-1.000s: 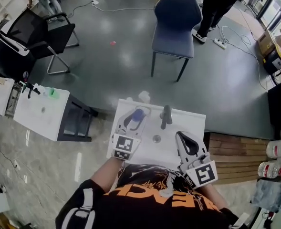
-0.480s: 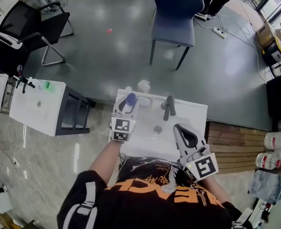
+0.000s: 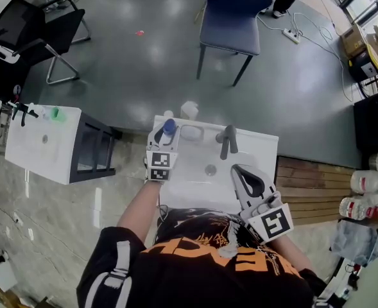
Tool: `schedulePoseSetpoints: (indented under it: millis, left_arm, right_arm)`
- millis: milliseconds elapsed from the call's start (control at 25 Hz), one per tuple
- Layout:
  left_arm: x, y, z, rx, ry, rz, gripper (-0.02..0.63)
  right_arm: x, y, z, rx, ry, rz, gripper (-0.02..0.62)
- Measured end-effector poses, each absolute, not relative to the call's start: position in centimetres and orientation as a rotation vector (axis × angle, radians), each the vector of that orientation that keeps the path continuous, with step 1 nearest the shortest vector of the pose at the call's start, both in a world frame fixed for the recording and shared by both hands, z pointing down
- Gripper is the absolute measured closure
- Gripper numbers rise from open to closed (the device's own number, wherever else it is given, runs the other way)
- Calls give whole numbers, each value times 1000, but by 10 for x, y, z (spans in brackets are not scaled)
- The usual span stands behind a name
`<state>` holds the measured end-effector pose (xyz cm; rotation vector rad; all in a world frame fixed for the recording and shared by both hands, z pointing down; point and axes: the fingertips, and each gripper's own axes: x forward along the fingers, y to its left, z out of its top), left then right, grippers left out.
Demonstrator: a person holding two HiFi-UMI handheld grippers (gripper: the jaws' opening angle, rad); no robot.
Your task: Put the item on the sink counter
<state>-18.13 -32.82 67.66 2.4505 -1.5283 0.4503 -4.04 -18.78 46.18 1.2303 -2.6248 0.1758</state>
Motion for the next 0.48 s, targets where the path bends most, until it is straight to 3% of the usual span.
schedulePoseSetpoints:
  millis: [480]
  left_arm:
    - [-192,-348,713,2411,-1551,514,440]
  right_arm:
    - [-46,-194,475,1230,-2558,222,581]
